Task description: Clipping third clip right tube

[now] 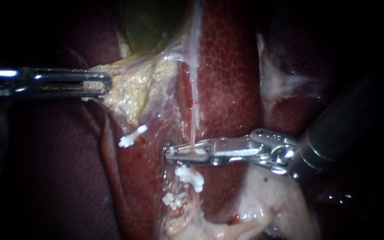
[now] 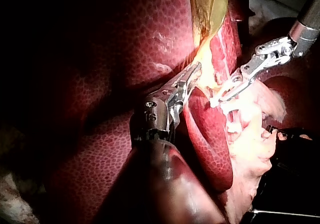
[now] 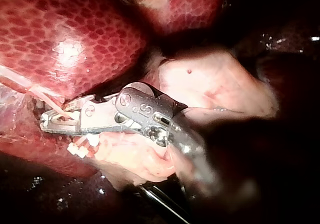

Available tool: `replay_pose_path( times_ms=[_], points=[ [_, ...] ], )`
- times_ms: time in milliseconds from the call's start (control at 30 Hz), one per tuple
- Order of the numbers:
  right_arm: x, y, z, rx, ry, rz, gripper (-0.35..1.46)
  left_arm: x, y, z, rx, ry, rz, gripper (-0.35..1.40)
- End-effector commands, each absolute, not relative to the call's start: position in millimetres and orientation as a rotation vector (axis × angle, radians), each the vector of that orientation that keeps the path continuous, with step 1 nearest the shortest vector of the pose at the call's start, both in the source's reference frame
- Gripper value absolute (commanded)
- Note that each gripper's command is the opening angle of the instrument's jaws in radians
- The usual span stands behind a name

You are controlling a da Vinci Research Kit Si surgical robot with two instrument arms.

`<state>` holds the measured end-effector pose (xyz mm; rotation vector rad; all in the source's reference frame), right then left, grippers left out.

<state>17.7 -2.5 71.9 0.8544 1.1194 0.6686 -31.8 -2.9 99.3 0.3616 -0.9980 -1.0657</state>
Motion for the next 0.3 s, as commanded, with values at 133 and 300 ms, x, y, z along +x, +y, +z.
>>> replay_pose_path(
  times_ms=[133,300],
  points=[
    [17.7,-2.6,72.0,0.854,1.12,0.668,-0.35,-31.8,-2.8,99.3,0.362,-0.998,-1.066,-0.05],
    [17.7,-2.5,72.2,0.856,1.12,0.665,-0.35,-31.8,-2.8,99.3,0.362,-0.998,-1.066,-0.05]
  ],
)
